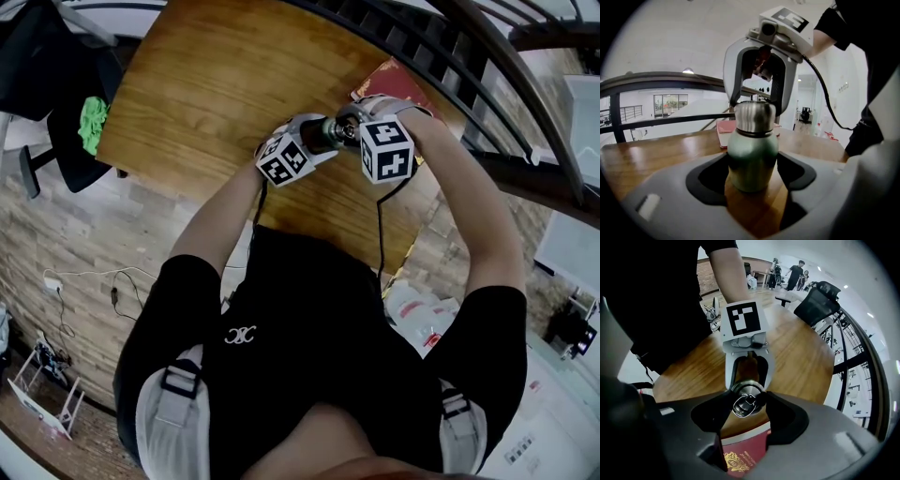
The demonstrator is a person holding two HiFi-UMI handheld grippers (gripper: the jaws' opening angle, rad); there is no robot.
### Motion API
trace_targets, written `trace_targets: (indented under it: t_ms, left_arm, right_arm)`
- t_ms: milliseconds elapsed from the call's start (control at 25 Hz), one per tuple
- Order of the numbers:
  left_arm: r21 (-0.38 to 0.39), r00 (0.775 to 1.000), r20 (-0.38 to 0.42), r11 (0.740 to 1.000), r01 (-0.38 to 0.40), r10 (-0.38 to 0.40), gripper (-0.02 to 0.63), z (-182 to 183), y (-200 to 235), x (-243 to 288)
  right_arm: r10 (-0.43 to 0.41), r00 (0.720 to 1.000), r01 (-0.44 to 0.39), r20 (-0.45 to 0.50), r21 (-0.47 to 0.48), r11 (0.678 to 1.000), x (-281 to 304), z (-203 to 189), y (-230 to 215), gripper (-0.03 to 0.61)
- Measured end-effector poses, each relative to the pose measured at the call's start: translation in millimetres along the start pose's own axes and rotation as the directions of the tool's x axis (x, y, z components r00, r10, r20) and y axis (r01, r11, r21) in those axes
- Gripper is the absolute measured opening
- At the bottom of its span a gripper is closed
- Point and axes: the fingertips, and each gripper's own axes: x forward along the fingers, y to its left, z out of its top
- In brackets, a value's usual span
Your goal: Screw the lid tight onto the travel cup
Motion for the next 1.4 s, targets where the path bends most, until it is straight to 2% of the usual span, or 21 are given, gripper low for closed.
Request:
trace_targets:
  t_ms: [80,200,280,360,480,640,720,840,880,960,1120,1200,1280,1320,1360,1400]
  left_arm:
    - [0.001,1.0,-0.005,1.0,0.0,0.0,0.377,-1.9,0.3,-2.2]
    - [0.002,1.0,-0.01,1.0,-0.001,0.001,0.377,-3.1,0.8,-2.2]
    - [0.0,1.0,-0.004,1.0,-0.004,0.004,0.377,-2.7,0.4,-1.2]
    - [-0.002,1.0,-0.004,1.0,-0.008,0.008,0.377,-2.6,-0.2,-1.1]
    - [0.0,1.0,-0.01,1.0,-0.016,0.016,0.377,-3.2,1.0,-2.7]
    - [-0.005,1.0,-0.011,1.0,-0.023,0.023,0.377,-2.8,1.4,-2.9]
    - [-0.004,1.0,-0.011,1.0,-0.026,0.026,0.377,-3.1,2.0,-3.4]
    - [-0.004,0.999,-0.014,0.999,-0.033,0.033,0.377,-3.8,2.4,-3.5]
    - [-0.003,0.999,-0.011,0.999,-0.035,0.035,0.377,-3.6,2.3,-3.2]
    - [-0.005,0.999,-0.002,0.999,-0.036,0.036,0.377,-3.6,1.6,-1.7]
    - [-0.011,0.999,-0.002,0.999,-0.038,0.038,0.377,-4.7,1.6,0.0]
    - [-0.011,0.999,-0.003,0.999,-0.04,0.04,0.377,-4.6,1.9,0.0]
    - [-0.012,0.999,-0.003,0.999,-0.041,0.041,0.377,-4.7,1.6,-0.7]
    - [-0.015,0.999,-0.004,0.999,-0.041,0.041,0.377,-5.0,1.4,-0.8]
    - [-0.017,0.999,-0.004,0.999,-0.042,0.041,0.377,-5.3,1.3,-0.6]
    - [-0.018,0.999,-0.004,0.999,-0.042,0.042,0.377,-5.3,1.2,-0.1]
  right_arm:
    - [-0.016,1.0,0.015,0.02,0.031,0.999,0.9,1.9,-1.1,0.23]
    - [-0.061,0.995,0.048,0.076,0.155,0.987,2.9,1.7,-3.1,0.232]
    - [-0.113,0.984,0.072,0.135,0.282,0.957,2.5,0.9,-4.1,0.232]
    - [-0.203,0.957,0.095,0.209,0.433,0.896,0.7,0.0,-5.2,0.232]
    - [-0.385,0.878,0.125,0.286,0.638,0.76,-7.1,1.1,-12.5,0.232]
    - [-0.595,0.762,0.162,0.256,0.814,0.558,-13.9,-1.9,-17.2,0.232]
    - [-0.685,0.7,0.173,0.203,0.882,0.438,-15.0,-4.1,-17.6,0.231]
    - [-0.781,0.618,0.166,0.086,0.957,0.237,-16.7,-8.7,-16.8,0.232]
    - [-0.8,0.598,0.168,0.042,0.97,0.176,-16.7,-10.0,-16.2,0.232]
    - [-0.822,0.569,0.181,-0.037,0.98,0.081,-16.3,-11.2,-15.4,0.232]
    - [-0.823,0.546,0.186,-0.158,0.98,-0.066,-15.5,-12.4,-14.6,0.231]
    - [-0.817,0.541,0.195,-0.199,0.975,-0.108,-16.8,-12.6,-14.4,0.232]
    - [-0.818,0.54,0.201,-0.199,0.974,-0.104,-16.7,-12.1,-14.0,0.232]
    - [-0.82,0.544,0.193,-0.177,0.978,-0.084,-15.5,-11.8,-13.6,0.232]
    - [-0.821,0.553,0.175,-0.14,0.983,-0.05,-14.0,-11.3,-13.0,0.232]
    - [-0.822,0.563,0.154,-0.089,0.988,-0.001,-13.0,-10.4,-12.3,0.233]
